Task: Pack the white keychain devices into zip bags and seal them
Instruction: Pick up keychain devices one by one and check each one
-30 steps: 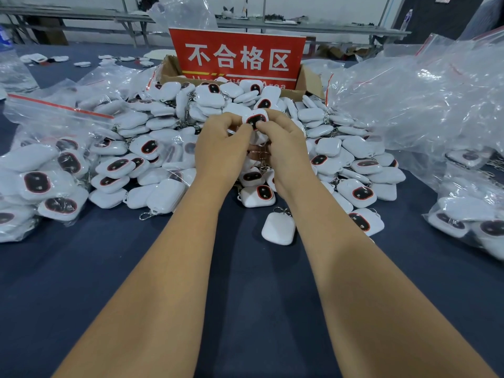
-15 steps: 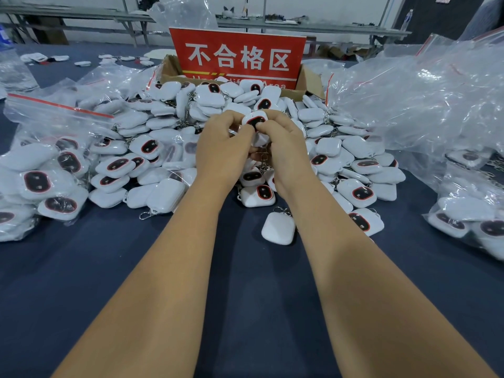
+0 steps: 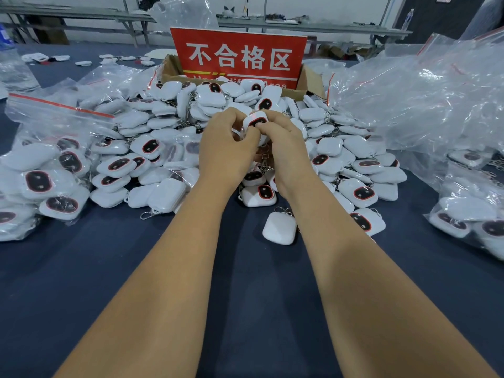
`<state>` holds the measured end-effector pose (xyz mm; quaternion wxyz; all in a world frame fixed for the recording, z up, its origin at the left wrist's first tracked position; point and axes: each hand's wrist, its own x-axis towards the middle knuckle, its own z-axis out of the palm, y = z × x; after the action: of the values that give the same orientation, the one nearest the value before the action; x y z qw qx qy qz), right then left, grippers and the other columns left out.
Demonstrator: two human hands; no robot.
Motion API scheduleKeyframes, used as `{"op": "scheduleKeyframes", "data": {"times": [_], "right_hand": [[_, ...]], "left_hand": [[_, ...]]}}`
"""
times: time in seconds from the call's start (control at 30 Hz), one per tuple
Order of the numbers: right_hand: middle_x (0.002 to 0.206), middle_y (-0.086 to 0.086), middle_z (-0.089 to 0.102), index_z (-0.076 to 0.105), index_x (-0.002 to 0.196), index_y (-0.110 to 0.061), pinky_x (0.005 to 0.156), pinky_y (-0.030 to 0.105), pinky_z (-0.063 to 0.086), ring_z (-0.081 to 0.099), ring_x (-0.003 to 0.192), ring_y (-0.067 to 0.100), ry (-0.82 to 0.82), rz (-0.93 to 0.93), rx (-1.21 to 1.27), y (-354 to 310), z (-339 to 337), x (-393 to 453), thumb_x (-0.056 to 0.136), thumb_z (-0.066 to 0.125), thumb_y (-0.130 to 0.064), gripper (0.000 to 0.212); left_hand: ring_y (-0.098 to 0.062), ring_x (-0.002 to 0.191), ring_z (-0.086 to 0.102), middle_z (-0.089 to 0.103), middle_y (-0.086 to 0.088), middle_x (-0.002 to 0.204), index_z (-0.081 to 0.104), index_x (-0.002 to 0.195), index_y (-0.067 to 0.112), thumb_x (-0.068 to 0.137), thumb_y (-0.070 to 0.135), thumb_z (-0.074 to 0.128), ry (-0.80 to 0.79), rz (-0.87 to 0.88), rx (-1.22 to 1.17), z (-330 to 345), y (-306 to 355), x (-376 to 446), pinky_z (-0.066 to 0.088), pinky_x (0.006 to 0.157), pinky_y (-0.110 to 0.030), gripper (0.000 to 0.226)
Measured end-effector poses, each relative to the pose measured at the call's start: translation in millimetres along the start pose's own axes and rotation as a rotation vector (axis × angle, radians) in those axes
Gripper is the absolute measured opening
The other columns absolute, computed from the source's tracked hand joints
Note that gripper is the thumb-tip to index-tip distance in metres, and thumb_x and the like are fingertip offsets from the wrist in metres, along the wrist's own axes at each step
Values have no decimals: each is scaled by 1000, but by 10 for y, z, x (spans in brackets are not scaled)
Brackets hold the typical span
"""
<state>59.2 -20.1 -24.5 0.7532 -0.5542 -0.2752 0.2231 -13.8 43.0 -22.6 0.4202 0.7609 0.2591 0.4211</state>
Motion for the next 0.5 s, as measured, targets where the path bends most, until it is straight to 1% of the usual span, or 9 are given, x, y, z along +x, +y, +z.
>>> {"op": "scheduleKeyframes", "data": {"times": [0.13,0.23,0.3,0.37,0.4,0.5], "right_hand": [[78,0,70,70,89,-22,68,33,52,63,69,15,7,3,-19,7,5,4,93,53,-7,23],[70,-3,68,68,83,-22,64,31,53,63,61,12,26,7,-40,12,12,-5,92,56,-9,20],[64,-5,66,64,78,-20,63,30,52,63,56,12,40,14,-48,12,14,-6,92,58,-11,18],[69,0,67,64,77,-18,63,30,54,65,61,14,43,30,-28,12,14,-4,93,60,-13,17],[73,3,68,65,78,-17,63,30,54,65,66,17,46,37,-6,12,16,-4,93,61,-13,16],[85,11,67,65,87,-13,71,36,56,65,77,23,92,34,25,-1,23,-3,94,62,-16,8]], "left_hand": [[-25,86,63,67,-6,91,63,88,22,85,27,59,10,-14,9,5,0,2,53,81,-50,7],[-20,91,63,67,1,96,62,85,29,86,27,58,12,-50,-10,5,7,15,53,85,-46,4],[-18,91,62,68,1,99,66,90,25,85,28,57,9,-57,-30,-1,8,18,52,86,-45,11],[-19,91,62,68,0,101,68,97,22,83,25,54,-1,-64,-48,-12,2,23,53,85,-42,20],[-18,90,62,67,0,100,67,98,23,82,23,53,-6,-66,-62,-15,-4,28,53,83,-39,21],[-6,76,57,60,9,88,61,95,30,83,15,60,9,-34,-68,-11,-28,52,46,72,-23,19]]}}
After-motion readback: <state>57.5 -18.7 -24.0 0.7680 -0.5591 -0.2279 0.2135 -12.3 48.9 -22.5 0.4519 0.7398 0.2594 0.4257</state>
